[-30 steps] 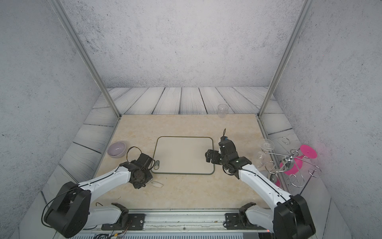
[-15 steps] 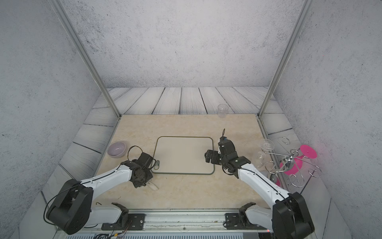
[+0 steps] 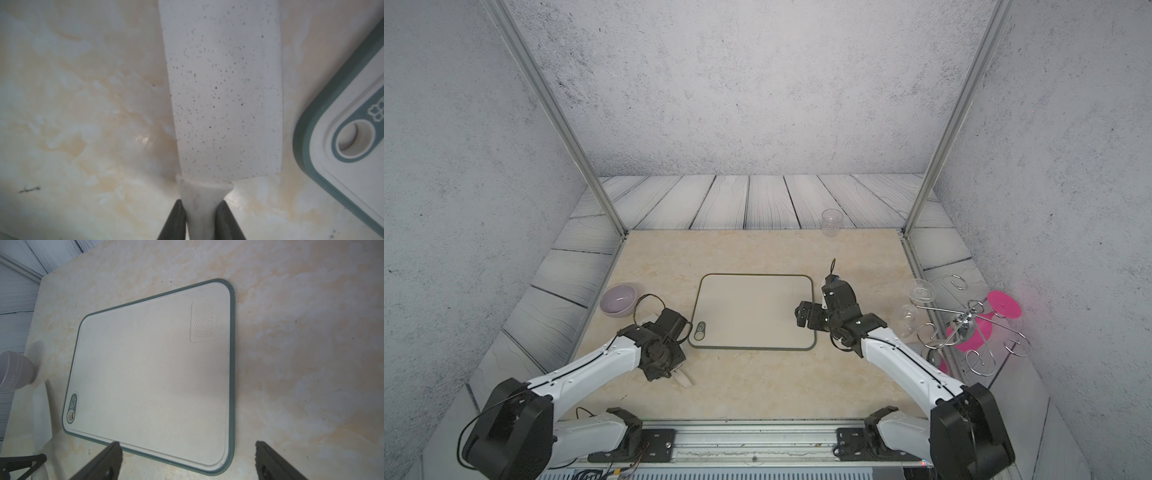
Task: Align the knife with the edge of the cutting board
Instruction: Pick up the knife at the center of the board.
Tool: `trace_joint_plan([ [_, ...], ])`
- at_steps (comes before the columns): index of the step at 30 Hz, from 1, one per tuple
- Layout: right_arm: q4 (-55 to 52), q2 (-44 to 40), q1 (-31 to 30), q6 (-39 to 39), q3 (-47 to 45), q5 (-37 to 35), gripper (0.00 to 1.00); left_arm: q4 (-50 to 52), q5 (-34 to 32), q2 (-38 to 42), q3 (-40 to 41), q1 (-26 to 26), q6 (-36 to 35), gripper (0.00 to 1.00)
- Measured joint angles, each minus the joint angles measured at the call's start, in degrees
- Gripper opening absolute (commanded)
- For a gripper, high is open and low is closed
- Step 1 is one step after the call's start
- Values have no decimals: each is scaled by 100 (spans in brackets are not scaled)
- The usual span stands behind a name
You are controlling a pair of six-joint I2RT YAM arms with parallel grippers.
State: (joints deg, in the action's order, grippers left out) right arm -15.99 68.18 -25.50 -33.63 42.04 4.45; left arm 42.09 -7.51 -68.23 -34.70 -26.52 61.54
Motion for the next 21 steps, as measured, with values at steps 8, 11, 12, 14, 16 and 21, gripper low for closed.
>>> trace_joint_plan([
  [8,-2,68,0,-24,0,9,99,214,-20,129,-391,-22,-229,8],
  [11,-4,68,0,-42,0,7,99,199,-13,125,-520,-87,-330,8],
  [12,-9,66,0,-50,0,4,99,186,-11,107,-553,-127,-356,8],
  [14,-20,33,0,-81,-15,-4,99,166,-9,4,-645,-234,-396,8],
  [16,-57,-55,0,-127,-72,-28,99,149,-17,-162,-772,-380,-431,8],
  [21,-249,-337,0,-310,-326,-133,99,114,-79,-748,-1338,-922,-483,8],
])
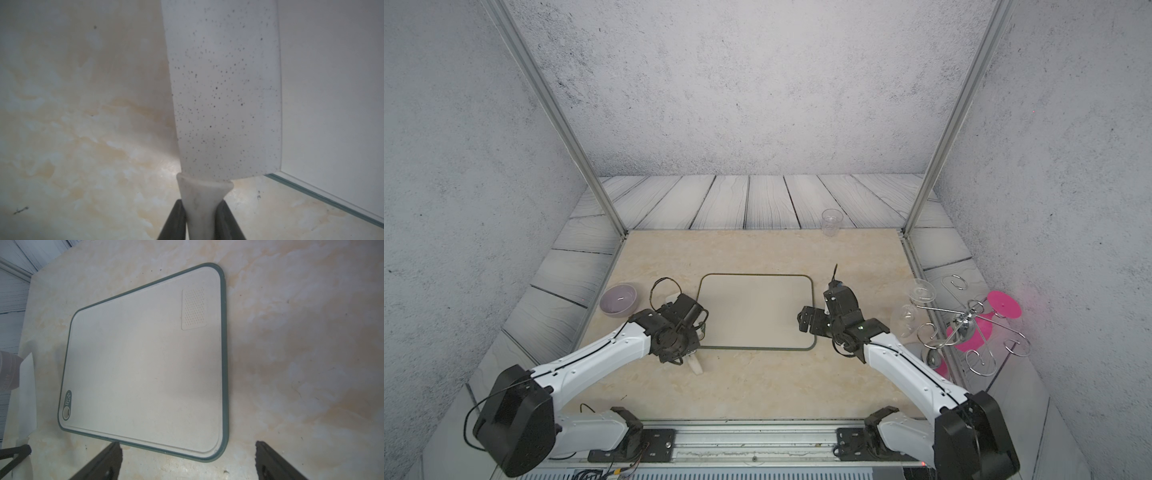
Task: Align the knife with the edge of the cutting board
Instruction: Pick up the knife at the center of the board, then place the knife at the edge of the cutting board.
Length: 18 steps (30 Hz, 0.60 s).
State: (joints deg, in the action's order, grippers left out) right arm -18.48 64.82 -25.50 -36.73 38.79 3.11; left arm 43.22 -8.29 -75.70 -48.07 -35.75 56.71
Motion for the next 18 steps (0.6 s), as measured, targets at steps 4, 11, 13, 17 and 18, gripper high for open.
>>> trace_joint_plan([
  [4,-223,-361,0,-212,-269,-107,99,-31,-114,-481,-588,-490,-37,8],
  [11,-723,-1290,0,-573,-693,-511,99,-59,-267,-1486,-1628,-1340,-219,8],
  [13,-850,-1567,0,-660,-802,-640,99,-42,-304,-1810,-1939,-1567,-271,8],
  [17,-1143,-2013,0,-758,-975,-861,99,-37,-293,-2492,-2553,-1954,-411,9],
  [18,-1209,-2061,0,-769,-992,-909,99,-31,-275,-2645,-2693,-2024,-448,10],
])
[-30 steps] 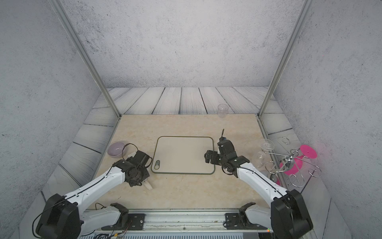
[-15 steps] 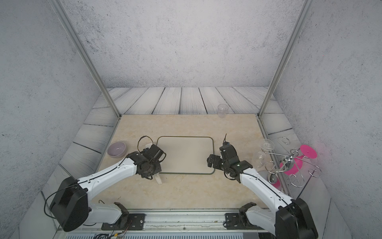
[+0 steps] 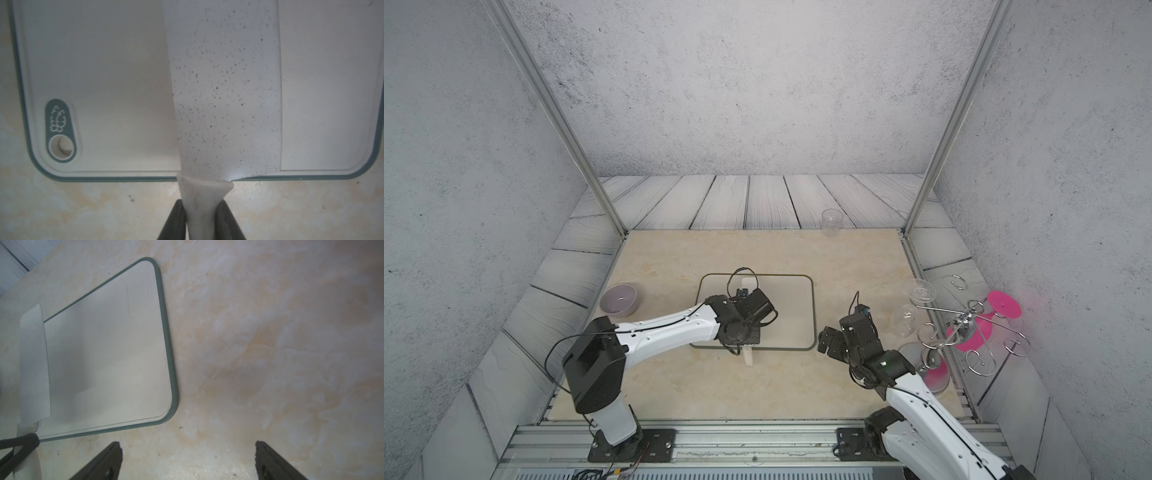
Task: Align the knife with the edge of the cutting board
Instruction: Place the knife at the edge of the cutting board.
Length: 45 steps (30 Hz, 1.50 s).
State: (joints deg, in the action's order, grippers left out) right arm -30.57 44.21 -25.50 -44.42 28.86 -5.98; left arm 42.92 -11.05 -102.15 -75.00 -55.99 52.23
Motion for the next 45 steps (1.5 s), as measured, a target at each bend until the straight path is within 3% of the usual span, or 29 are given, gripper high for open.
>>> trace_joint_plan([
  [15,-896,-785,0,-101,-136,-619,99,168,455,-1725,-1821,-444,-557,11],
  [45,-1121,-1069,7,-101,-197,-682,99,586,619,-3097,-3724,-136,-592,11],
])
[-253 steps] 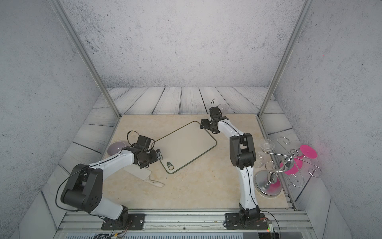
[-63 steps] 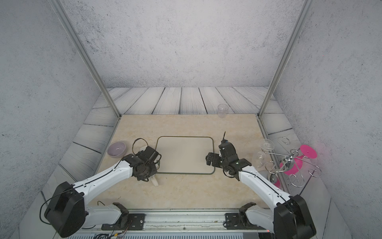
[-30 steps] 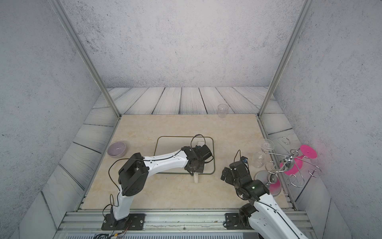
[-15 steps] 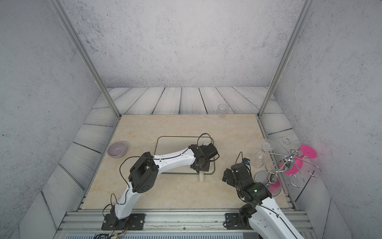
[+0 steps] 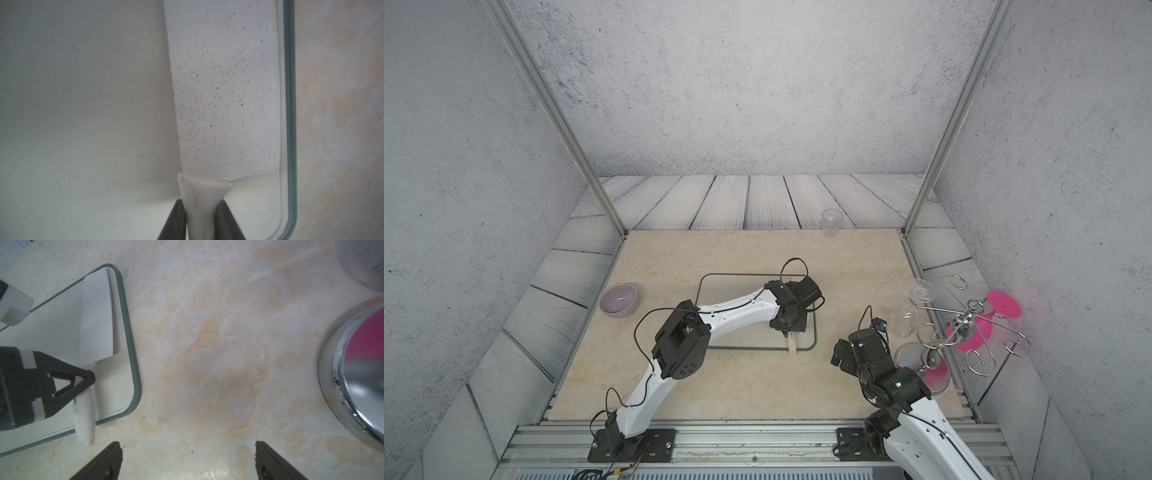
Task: Align the knife with the edge of the cutting board
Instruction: Place the knife at the edge of the cutting board.
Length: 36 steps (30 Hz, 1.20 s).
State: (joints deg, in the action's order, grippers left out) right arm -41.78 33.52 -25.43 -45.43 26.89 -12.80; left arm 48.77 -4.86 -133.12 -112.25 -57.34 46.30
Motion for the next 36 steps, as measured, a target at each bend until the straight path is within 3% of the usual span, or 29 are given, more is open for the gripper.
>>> trace_joint_plan([
  [36,203,289,87,48,-28,4,99,160,118,-304,-343,50,-87,11],
])
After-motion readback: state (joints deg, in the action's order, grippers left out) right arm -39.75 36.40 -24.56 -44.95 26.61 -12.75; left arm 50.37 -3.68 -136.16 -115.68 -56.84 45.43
